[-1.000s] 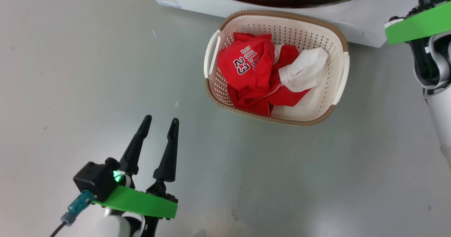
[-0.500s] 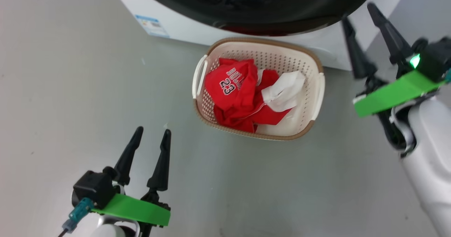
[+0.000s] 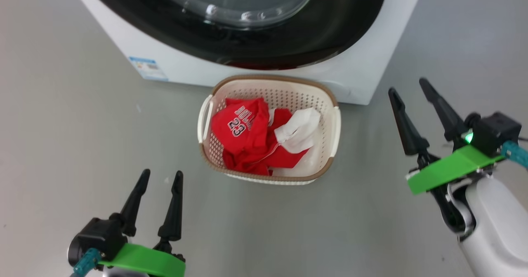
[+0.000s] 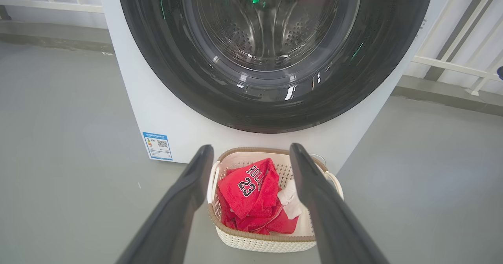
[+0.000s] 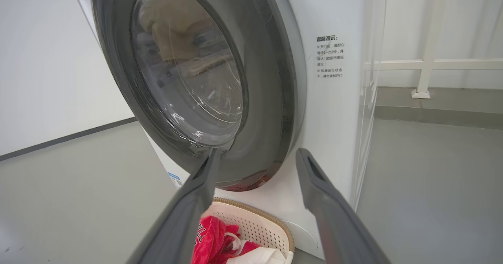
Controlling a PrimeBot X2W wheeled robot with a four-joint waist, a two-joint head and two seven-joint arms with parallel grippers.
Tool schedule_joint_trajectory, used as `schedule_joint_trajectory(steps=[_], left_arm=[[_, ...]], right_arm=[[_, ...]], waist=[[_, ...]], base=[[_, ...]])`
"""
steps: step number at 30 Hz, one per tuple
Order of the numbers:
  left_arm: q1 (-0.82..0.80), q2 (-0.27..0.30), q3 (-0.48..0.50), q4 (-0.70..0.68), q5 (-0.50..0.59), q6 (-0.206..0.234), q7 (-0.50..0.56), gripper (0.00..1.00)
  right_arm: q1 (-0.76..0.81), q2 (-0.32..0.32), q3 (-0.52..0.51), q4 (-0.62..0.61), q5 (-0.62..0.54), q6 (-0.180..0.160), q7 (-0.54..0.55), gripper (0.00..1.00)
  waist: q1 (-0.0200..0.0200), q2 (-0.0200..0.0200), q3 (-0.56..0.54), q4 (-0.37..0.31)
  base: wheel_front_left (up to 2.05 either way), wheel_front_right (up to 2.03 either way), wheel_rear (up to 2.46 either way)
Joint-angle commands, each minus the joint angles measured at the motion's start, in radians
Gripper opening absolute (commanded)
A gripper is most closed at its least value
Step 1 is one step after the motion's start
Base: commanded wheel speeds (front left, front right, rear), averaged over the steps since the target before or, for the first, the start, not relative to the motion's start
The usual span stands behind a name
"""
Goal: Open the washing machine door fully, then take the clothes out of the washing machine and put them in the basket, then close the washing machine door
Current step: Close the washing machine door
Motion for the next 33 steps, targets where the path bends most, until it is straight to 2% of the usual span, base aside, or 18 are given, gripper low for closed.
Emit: schedule_joint_trajectory(steps=[1,18,33], left_arm=[[0.009,0.019,0.037,-0.019,0.006,0.001,-0.009,1.0],[0.082,0.061,0.086,-0.019,0.017,0.001,-0.009,1.0],[0.155,0.072,0.125,-0.04,0.017,0.001,-0.009,1.0]], right_arm=[[0.026,0.003,0.01,-0.027,0.004,-0.004,-0.005,1.0],[0.24,0.041,-0.046,-0.038,-0.003,-0.004,-0.005,1.0],[0.374,0.045,-0.078,-0.054,-0.015,-0.004,-0.005,1.0]], waist=[[0.0,-0.0001,-0.037,-0.035],[0.0,-0.0001,-0.13,-0.135],[0.0,-0.0001,-0.194,-0.188]], base=[[0.0,0.0,0.0],[0.0,0.0,0.0],[0.0,0.0,0.0]])
